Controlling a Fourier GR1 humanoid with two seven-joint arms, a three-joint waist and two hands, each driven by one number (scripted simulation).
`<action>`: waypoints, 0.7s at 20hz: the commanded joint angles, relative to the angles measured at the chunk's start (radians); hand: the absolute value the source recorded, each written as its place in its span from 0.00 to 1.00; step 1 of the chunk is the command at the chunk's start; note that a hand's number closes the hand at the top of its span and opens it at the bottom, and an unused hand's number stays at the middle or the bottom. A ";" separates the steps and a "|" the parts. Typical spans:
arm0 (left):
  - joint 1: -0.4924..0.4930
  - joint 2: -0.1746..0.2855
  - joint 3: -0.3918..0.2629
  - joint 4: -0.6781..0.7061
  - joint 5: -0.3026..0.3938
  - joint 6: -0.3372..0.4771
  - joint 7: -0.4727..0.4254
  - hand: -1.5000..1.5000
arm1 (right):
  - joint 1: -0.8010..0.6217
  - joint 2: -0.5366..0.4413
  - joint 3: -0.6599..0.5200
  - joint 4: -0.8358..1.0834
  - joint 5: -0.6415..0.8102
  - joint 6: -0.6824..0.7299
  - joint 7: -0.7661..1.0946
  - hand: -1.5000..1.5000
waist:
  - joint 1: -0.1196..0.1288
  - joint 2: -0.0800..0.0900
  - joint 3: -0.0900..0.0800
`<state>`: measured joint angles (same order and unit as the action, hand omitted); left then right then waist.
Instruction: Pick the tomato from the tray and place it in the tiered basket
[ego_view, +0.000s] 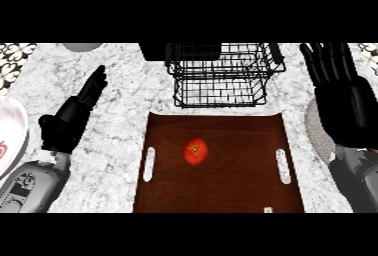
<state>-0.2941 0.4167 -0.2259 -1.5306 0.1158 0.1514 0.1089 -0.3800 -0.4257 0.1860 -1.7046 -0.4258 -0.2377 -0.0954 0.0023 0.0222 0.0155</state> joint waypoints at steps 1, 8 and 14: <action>-0.012 -0.034 -0.009 0.023 -0.042 0.032 0.011 0.50 | -0.031 0.048 0.004 0.106 -0.092 0.150 -0.041 1.00 | 0.009 -0.017 -0.014; -0.007 -0.144 -0.024 -0.012 -0.006 0.099 -0.016 0.50 | -0.162 0.078 0.127 0.345 -0.149 0.341 0.044 1.00 | 0.121 0.017 -0.016; 0.028 -0.177 -0.042 0.009 -0.035 0.132 -0.070 0.50 | -0.125 0.194 0.134 0.398 -0.614 0.804 0.178 0.00 | 0.113 0.025 -0.008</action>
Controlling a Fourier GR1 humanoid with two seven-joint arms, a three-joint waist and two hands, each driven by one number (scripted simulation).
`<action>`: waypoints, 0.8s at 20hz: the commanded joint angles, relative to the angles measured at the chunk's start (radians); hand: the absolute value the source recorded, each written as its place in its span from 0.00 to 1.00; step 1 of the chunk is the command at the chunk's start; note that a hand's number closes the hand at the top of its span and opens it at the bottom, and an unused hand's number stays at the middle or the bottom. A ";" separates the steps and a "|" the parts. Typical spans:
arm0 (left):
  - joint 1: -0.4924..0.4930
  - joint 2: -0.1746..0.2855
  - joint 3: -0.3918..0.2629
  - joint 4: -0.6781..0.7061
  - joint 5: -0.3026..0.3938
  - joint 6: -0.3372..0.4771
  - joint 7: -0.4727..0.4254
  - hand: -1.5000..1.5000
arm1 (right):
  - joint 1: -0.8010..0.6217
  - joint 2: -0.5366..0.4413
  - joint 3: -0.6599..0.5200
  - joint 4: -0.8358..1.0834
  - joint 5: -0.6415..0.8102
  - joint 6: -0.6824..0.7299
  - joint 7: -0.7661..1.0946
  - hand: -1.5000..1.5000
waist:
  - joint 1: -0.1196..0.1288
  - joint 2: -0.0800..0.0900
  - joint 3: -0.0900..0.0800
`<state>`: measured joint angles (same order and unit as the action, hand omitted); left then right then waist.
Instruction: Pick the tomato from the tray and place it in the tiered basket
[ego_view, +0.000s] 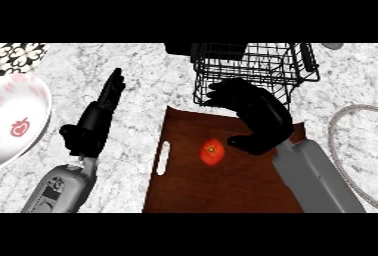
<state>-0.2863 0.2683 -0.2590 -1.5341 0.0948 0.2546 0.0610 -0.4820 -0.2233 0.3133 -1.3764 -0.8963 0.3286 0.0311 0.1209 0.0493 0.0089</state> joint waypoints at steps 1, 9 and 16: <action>0.017 -0.041 -0.020 0.008 -0.026 0.045 -0.010 0.50 | -0.024 -0.037 0.004 0.101 -0.164 0.325 0.059 0.00 | -0.018 -0.008 -0.001; 0.040 -0.056 -0.006 0.032 -0.037 0.075 -0.016 0.50 | -0.262 -0.320 -0.124 0.185 0.029 0.713 0.036 0.00 | -0.060 -0.029 -0.006; 0.069 -0.078 -0.023 0.032 -0.049 0.090 -0.036 0.50 | -0.409 -0.375 -0.170 -0.051 0.399 0.782 -0.027 0.00 | -0.076 -0.042 -0.005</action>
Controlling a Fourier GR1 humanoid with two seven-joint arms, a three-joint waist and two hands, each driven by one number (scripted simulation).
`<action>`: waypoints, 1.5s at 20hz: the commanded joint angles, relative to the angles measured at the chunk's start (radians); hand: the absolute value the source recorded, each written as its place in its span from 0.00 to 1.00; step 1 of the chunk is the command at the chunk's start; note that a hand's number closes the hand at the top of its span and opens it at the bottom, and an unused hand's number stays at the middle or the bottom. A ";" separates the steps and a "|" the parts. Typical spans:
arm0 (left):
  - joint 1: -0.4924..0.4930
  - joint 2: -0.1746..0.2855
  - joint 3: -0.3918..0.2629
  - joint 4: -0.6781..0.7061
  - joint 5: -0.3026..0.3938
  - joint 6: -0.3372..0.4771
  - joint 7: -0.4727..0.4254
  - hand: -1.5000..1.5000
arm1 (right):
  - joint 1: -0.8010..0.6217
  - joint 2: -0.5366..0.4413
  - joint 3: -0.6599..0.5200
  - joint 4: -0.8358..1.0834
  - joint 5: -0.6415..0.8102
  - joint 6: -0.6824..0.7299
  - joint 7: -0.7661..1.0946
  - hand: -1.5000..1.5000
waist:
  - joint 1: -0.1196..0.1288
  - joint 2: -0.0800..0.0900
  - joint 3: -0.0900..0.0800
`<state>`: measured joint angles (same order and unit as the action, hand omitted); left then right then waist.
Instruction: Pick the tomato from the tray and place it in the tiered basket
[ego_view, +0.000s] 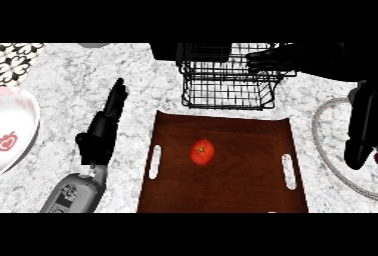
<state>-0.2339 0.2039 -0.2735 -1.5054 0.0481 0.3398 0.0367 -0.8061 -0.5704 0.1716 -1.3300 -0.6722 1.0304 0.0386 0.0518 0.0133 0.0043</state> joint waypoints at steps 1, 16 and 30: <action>-0.004 0.023 0.019 0.005 0.004 -0.014 0.000 0.50 | -0.092 -0.046 -0.027 -0.121 0.223 0.106 -0.041 0.00 | -0.006 -0.002 0.000; 0.039 -0.024 0.051 0.048 -0.036 0.000 -0.065 0.50 | -0.018 0.113 0.154 -0.321 0.820 -0.009 -0.264 0.00 | -0.046 -0.010 -0.004; 0.069 -0.026 0.084 -0.007 -0.047 -0.052 -0.042 0.50 | 0.014 0.076 0.289 -0.305 1.074 -0.061 -0.333 0.00 | -0.045 -0.013 -0.004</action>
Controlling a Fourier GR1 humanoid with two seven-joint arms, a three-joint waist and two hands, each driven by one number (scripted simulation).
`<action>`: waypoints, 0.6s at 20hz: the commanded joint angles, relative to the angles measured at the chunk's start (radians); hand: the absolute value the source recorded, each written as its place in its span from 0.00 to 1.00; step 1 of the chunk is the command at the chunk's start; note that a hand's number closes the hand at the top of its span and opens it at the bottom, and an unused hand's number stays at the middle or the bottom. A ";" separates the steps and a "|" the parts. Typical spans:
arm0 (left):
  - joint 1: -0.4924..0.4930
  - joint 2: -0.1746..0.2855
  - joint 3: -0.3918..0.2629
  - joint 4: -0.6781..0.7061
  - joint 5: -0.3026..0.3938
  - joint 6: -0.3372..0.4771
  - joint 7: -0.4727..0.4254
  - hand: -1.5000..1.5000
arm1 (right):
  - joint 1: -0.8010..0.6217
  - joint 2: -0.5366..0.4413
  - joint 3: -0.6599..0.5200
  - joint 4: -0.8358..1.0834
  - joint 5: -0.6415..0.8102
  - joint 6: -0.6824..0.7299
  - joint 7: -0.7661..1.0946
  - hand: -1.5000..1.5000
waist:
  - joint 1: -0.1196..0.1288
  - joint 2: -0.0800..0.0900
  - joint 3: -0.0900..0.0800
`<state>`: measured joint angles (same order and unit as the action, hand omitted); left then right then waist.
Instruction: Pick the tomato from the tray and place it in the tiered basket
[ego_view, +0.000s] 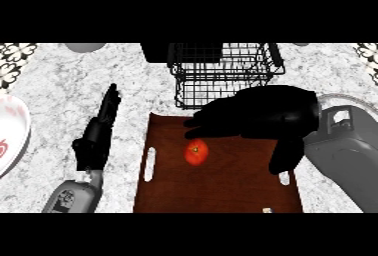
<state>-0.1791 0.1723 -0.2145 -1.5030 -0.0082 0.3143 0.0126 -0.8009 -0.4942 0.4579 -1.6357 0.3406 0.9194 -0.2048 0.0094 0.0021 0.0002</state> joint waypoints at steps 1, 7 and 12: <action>0.073 0.002 -0.021 -0.090 -0.015 -0.013 0.016 0.50 | -0.040 -0.024 -0.010 0.068 0.072 0.045 -0.141 0.00 | 0.006 -0.001 0.000; 0.044 -0.025 -0.006 -0.070 -0.047 0.001 0.045 0.50 | 0.006 -0.032 0.049 0.043 0.191 -0.047 -0.198 0.00 | -0.002 -0.002 0.000; 0.047 -0.026 0.013 -0.069 -0.043 -0.022 0.040 0.50 | -0.015 -0.004 0.076 0.060 0.252 -0.086 -0.216 0.00 | -0.003 -0.002 0.000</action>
<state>-0.1516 0.1584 -0.2028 -1.5688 -0.0419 0.2945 0.0597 -0.8084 -0.5121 0.5318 -1.5566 0.5583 0.7753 -0.3502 0.0095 0.0015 0.0002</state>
